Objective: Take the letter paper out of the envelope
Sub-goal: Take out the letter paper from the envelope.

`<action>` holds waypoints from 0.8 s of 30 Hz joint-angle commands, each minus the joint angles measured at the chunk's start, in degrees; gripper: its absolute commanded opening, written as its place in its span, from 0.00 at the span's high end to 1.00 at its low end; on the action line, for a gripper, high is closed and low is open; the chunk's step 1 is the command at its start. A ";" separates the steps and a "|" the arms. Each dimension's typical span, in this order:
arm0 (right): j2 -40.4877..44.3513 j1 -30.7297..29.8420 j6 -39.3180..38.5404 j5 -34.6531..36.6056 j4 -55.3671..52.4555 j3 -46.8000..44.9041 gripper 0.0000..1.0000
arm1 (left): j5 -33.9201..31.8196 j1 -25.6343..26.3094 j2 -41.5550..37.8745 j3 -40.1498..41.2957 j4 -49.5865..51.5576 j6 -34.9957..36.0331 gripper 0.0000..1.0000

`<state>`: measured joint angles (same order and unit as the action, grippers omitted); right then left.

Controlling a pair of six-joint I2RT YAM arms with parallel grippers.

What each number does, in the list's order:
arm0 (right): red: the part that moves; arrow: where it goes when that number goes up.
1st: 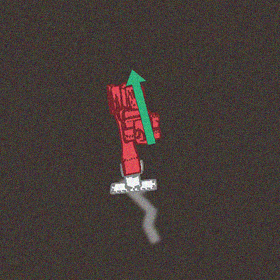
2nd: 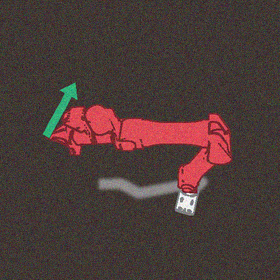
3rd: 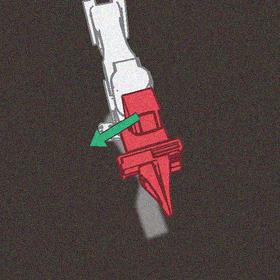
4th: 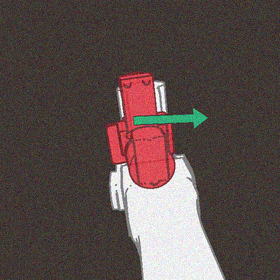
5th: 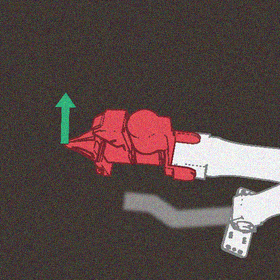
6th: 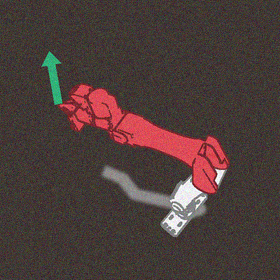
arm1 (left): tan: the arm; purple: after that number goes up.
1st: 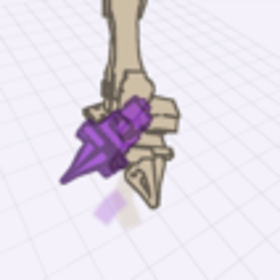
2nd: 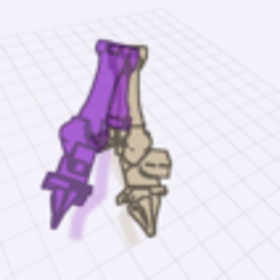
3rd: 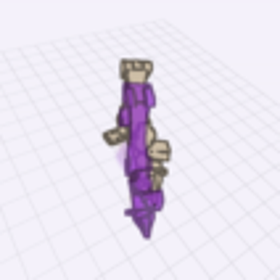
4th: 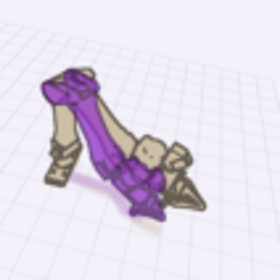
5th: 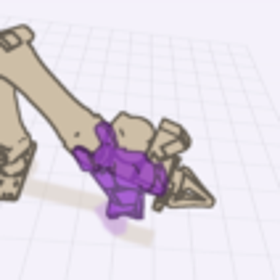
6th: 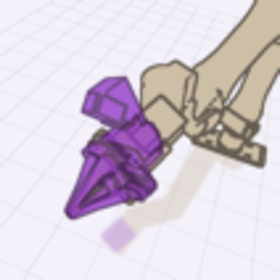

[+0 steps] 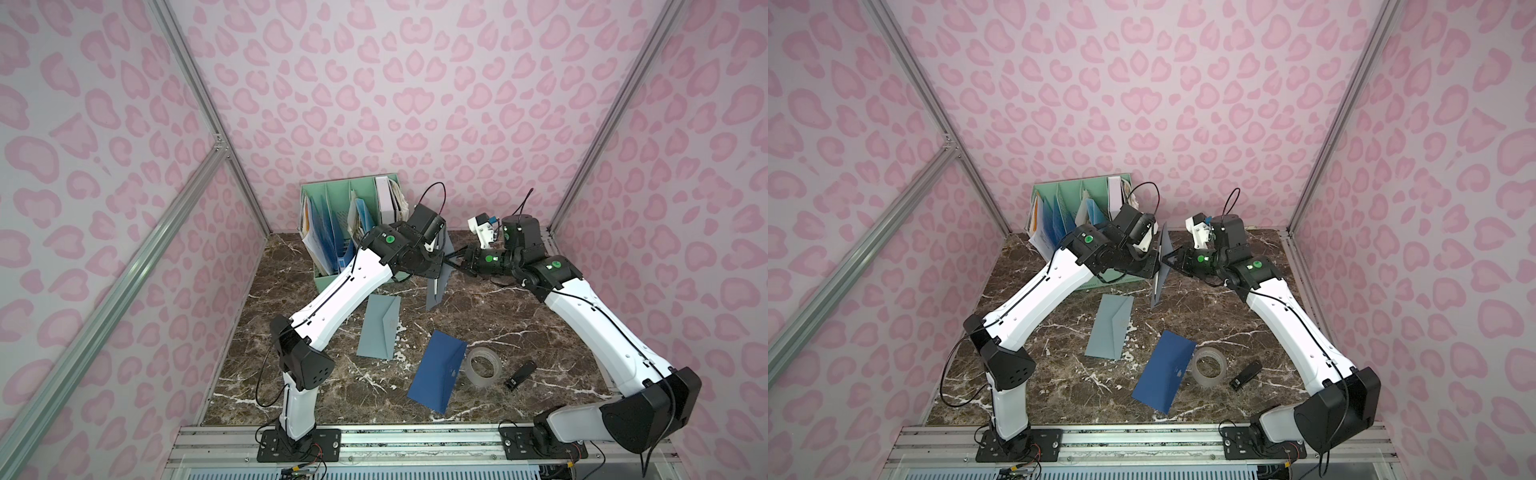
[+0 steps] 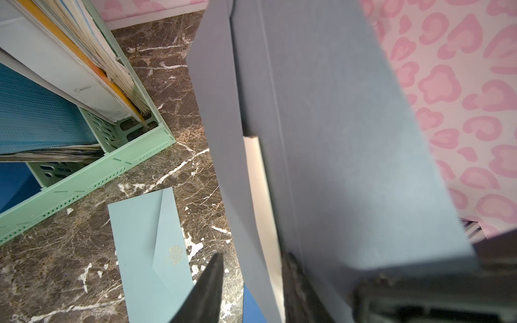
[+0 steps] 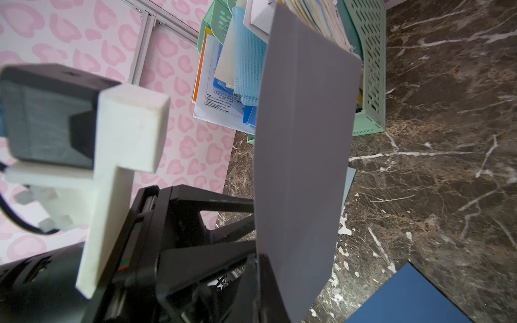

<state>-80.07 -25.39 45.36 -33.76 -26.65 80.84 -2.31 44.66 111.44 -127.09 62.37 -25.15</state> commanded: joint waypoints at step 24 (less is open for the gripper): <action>-1.35 -0.01 0.78 -2.28 1.35 1.26 1.00 | -1.10 0.78 2.49 -2.37 1.45 1.33 0.87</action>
<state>-81.38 -25.39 45.39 -34.83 -26.76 81.60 -2.94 45.45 113.73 -128.86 63.13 -24.29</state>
